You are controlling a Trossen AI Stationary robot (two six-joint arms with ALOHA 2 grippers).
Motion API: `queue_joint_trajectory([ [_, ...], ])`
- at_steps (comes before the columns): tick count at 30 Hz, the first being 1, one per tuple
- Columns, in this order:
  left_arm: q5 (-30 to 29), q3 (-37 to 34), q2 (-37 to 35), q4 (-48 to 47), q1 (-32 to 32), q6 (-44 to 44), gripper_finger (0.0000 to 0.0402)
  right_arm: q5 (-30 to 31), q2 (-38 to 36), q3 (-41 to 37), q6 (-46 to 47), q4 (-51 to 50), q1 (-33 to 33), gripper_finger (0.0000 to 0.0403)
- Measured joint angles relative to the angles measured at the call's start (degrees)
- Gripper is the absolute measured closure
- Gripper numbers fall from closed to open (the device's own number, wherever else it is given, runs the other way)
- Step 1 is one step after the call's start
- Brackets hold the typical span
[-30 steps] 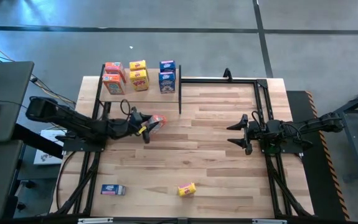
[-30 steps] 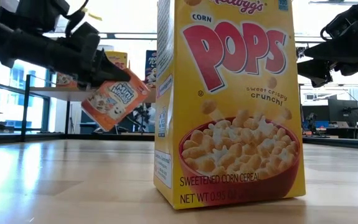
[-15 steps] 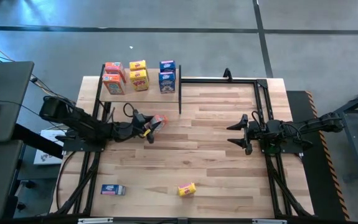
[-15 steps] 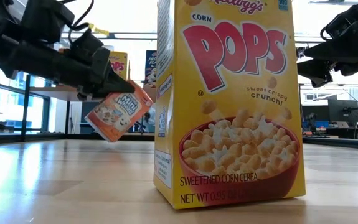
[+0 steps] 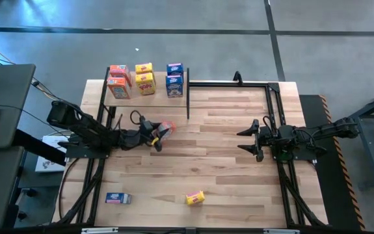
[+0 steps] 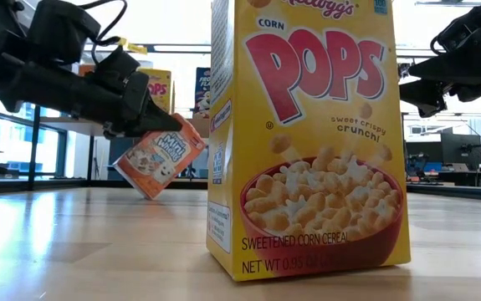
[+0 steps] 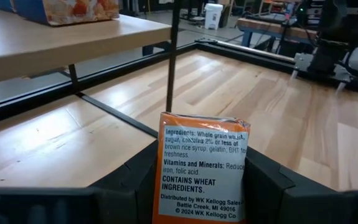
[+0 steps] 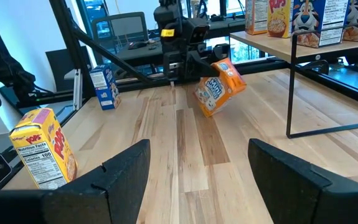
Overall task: Stack cereal on shelf
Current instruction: Put the orange cereal box on the shelf aligned with the other orange cereal boxes
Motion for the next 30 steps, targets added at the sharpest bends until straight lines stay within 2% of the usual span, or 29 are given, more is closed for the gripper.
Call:
queue_joint_trajectory([
  [17, -4.96, -0.35, 0.07, -2.2, -3.15, -1.68, 0.0207, 0.0, -0.01, 0.0, 0.0, 0.0, -0.01, 0.0139],
  [22, -6.0, -2.38, 0.07, -1.83, -4.91, -5.23, 0.0206, 0.0, -0.01, 0.0, 0.0, 0.0, 0.0, 0.0139],
  [30, -11.46, -2.86, -0.17, -1.59, -9.35, -6.06, 0.0206, 0.0, 0.0, 0.0, 0.0, 0.0, 0.01, 0.0139],
])
